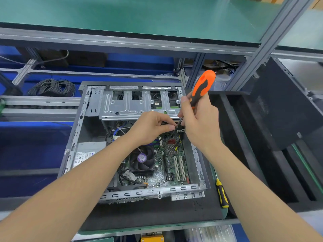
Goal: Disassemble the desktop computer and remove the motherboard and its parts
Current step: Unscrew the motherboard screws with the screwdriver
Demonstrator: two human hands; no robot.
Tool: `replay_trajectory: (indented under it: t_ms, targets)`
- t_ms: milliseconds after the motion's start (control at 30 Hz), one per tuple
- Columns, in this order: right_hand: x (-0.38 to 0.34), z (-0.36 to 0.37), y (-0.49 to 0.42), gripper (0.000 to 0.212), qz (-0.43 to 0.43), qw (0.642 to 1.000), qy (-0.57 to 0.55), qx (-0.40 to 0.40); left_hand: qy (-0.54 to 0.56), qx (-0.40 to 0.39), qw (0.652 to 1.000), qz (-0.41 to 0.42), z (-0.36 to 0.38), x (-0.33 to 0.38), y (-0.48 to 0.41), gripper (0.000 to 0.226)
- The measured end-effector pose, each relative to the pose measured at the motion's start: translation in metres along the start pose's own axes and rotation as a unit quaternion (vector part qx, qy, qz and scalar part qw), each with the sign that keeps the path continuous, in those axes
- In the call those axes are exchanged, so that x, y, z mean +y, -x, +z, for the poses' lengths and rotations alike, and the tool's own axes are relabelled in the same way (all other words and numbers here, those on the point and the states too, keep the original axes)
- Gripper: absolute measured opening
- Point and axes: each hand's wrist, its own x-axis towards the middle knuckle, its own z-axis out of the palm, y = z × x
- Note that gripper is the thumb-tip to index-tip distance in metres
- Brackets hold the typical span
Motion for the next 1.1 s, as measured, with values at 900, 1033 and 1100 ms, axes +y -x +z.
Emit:
replay_trajectory:
  t_ms: [900, 1033, 1100]
  targets:
    - [-0.002, 0.0024, -0.0001, 0.009, -0.008, 1.0, 0.001, -0.011, 0.019, 0.011, 1.0, 0.0, 0.0063, -0.0041, -0.0029, 0.005]
    - [-0.001, 0.0022, -0.0001, 0.009, -0.011, 1.0, -0.003, -0.008, 0.018, 0.016, 1.0, -0.005, 0.0078, -0.003, -0.0035, 0.002]
    - [-0.0006, 0.0026, -0.0005, 0.008, -0.015, 1.0, 0.0, -0.009, 0.019, 0.02, 1.0, -0.003, 0.008, -0.0027, -0.0034, 0.005]
